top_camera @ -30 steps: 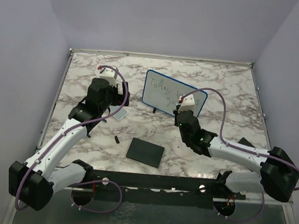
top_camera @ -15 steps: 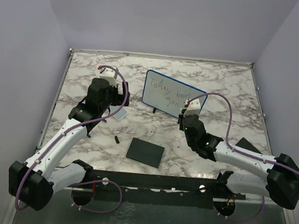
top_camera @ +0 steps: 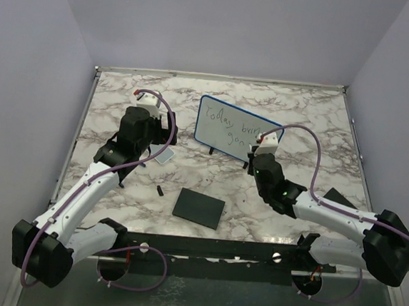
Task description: Write a sentence on the whiteboard
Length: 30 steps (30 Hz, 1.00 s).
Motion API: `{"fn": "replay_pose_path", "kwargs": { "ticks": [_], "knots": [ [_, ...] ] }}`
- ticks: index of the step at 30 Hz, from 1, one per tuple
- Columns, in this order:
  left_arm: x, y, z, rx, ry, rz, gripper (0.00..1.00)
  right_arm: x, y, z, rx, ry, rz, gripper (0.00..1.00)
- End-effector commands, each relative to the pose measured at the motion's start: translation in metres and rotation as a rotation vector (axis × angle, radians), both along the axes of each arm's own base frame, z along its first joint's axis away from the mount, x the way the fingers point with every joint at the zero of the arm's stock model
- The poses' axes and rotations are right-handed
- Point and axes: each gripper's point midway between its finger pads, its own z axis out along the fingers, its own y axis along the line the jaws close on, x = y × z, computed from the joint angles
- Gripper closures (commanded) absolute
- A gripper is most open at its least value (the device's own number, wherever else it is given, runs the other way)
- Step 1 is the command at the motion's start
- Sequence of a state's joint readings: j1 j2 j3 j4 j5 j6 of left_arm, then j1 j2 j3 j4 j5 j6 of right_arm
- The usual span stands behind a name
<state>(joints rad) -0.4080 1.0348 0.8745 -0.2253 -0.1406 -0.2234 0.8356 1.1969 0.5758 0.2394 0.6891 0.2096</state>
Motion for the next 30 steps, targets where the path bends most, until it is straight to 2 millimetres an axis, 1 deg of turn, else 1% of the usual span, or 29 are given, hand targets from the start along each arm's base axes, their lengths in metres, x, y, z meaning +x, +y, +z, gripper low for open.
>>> {"fn": "replay_pose_path", "kwargs": {
  "ticks": [1, 4, 14, 22, 30],
  "knots": [
    [0.0, -0.004, -0.005, 0.0, 0.008, -0.016, 0.01, 0.003, -0.004, -0.004, -0.002, -0.005, -0.013, 0.99],
    [-0.001, -0.004, -0.005, -0.001, 0.007, -0.017, 0.01, 0.005, -0.003, -0.006, -0.006, 0.001, -0.008, 1.0],
    [0.0, -0.003, -0.005, 0.001, 0.006, -0.016, 0.01, 0.007, 0.006, -0.016, -0.015, 0.026, 0.028, 0.99],
    [-0.001, -0.003, -0.003, -0.001, 0.0, -0.017, 0.01, 0.005, -0.001, -0.022, -0.028, 0.042, -0.004, 1.0],
    [-0.001, -0.003, -0.003, -0.002, 0.001, -0.016, 0.01, 0.002, -0.011, -0.016, -0.037, 0.032, -0.036, 1.0]
  ]
}}
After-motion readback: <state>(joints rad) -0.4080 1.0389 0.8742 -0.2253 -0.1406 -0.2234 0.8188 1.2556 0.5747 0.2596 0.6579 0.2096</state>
